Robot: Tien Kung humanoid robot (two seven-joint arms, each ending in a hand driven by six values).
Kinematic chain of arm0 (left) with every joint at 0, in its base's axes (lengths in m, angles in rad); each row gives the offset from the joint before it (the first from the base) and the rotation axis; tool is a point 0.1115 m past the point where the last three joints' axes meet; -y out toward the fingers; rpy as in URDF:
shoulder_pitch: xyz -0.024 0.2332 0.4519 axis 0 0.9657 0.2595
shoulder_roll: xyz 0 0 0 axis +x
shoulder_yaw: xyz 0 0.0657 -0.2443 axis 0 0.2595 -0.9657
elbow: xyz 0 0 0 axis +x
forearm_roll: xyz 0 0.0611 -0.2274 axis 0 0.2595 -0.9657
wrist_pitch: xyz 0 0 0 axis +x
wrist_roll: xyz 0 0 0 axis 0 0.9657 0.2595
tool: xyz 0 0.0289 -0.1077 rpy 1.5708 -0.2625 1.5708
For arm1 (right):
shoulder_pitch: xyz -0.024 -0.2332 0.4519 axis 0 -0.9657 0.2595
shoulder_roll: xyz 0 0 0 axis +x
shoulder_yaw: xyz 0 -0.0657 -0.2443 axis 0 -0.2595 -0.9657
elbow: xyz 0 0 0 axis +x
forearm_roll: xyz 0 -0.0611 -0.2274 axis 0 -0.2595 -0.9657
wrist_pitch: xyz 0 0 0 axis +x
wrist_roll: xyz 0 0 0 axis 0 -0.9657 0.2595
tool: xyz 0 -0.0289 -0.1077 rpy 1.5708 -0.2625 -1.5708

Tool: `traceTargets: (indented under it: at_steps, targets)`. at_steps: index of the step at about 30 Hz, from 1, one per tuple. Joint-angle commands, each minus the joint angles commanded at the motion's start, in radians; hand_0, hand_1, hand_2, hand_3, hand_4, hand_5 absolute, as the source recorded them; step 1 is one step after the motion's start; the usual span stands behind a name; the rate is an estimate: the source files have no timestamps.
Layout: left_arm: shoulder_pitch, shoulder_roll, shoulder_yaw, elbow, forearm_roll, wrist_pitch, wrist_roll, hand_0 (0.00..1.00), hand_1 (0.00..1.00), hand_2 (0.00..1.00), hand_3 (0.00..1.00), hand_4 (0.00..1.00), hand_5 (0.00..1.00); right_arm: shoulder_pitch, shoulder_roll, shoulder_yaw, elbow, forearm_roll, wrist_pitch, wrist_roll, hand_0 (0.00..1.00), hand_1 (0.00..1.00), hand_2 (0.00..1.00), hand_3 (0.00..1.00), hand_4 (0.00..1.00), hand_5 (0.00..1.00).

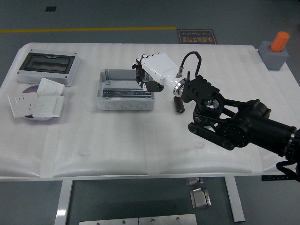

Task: Pick up the battery,place it into the box

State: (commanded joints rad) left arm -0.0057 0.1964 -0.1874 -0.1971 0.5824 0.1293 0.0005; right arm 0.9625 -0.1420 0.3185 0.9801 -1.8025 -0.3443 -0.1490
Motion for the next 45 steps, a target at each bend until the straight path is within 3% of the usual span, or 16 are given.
traceTargets:
  at_steps: [5, 10, 11, 12, 17, 18, 23, 24, 29, 30, 33, 37, 45]
  targets:
    - [-0.003, 0.0, 0.003, -0.001, 0.0, 0.0, -0.001, 0.594, 0.62, 0.502, 0.613, 0.539, 0.422, -0.018, 0.063, 0.039, -0.065, 0.102, -0.026, 0.033, 0.447, 0.607, 0.725, 0.694, 0.466, 0.213]
    - [-0.005, 0.0, -0.002, -0.001, 0.007, -0.003, 0.002, 0.594, 0.62, 0.502, 0.612, 0.54, 0.422, -0.017, 0.095, 0.036, -0.107, 0.166, -0.024, 0.058, 0.45, 0.617, 0.739, 0.695, 0.493, 0.23]
    - [-0.005, 0.0, -0.002, -0.001, 0.008, -0.003, 0.003, 0.594, 0.62, 0.502, 0.612, 0.54, 0.422, -0.016, 0.1, 0.035, -0.114, 0.167, -0.016, 0.06, 0.45, 0.617, 0.739, 0.695, 0.493, 0.23]
    - [-0.005, 0.0, -0.002, -0.002, 0.008, -0.003, 0.003, 0.594, 0.62, 0.501, 0.613, 0.541, 0.423, -0.015, 0.103, 0.033, -0.12, 0.169, -0.009, 0.06, 0.512, 0.639, 0.748, 0.705, 0.57, 0.274]
    - [-0.008, -0.001, -0.005, -0.001, 0.012, -0.005, 0.005, 0.594, 0.62, 0.501, 0.613, 0.541, 0.423, -0.009, 0.113, 0.03, -0.141, 0.158, 0.045, 0.047, 0.512, 0.639, 0.748, 0.705, 0.57, 0.274]
    - [-0.008, -0.001, -0.005, -0.001, 0.012, -0.005, 0.005, 0.594, 0.619, 0.498, 0.612, 0.544, 0.423, -0.007, 0.114, 0.029, -0.145, 0.155, 0.057, 0.042, 0.731, 0.734, 0.8, 0.836, 0.812, 0.425]
    - [-0.011, -0.001, -0.002, -0.002, 0.011, -0.005, 0.004, 0.594, 0.619, 0.498, 0.612, 0.544, 0.423, -0.002, 0.12, 0.02, -0.166, 0.152, 0.087, 0.025, 0.731, 0.734, 0.8, 0.836, 0.812, 0.425]
    - [-0.011, -0.001, -0.002, -0.001, 0.011, -0.005, 0.004, 0.594, 0.62, 0.497, 0.61, 0.543, 0.426, -0.002, 0.121, 0.018, -0.169, 0.153, 0.089, 0.023, 0.998, 0.919, 0.946, 0.998, 0.998, 0.645]
    - [-0.01, -0.002, -0.001, -0.002, 0.012, -0.005, 0.005, 0.594, 0.62, 0.497, 0.61, 0.543, 0.426, 0.001, 0.123, 0.012, -0.177, 0.155, 0.091, 0.017, 0.998, 0.919, 0.946, 0.998, 0.998, 0.645]
    - [-0.01, -0.002, -0.001, -0.002, 0.012, -0.005, 0.004, 0.594, 0.619, 0.493, 0.609, 0.543, 0.428, 0.001, 0.124, 0.011, -0.178, 0.155, 0.091, 0.015, 0.998, 0.977, 0.994, 0.998, 0.998, 0.685]
    - [-0.009, -0.002, 0.0, -0.002, 0.011, -0.005, 0.004, 0.594, 0.619, 0.493, 0.609, 0.543, 0.428, 0.002, 0.121, 0.008, -0.175, 0.157, 0.088, 0.012, 0.998, 0.977, 0.994, 0.998, 0.998, 0.685]
    - [-0.008, -0.005, 0.004, -0.002, 0.004, -0.003, 0.003, 0.593, 0.618, 0.49, 0.61, 0.54, 0.426, 0.005, 0.077, -0.003, -0.141, 0.16, 0.088, 0.007, 0.998, 0.987, 0.998, 0.998, 0.998, 0.699]
    - [-0.003, -0.008, 0.017, 0.0, -0.026, 0.0, 0.0, 0.592, 0.619, 0.488, 0.608, 0.537, 0.426, -0.024, -0.104, -0.068, 0.005, 0.109, 0.098, -0.011, 0.998, 0.982, 0.997, 0.998, 0.998, 0.699]
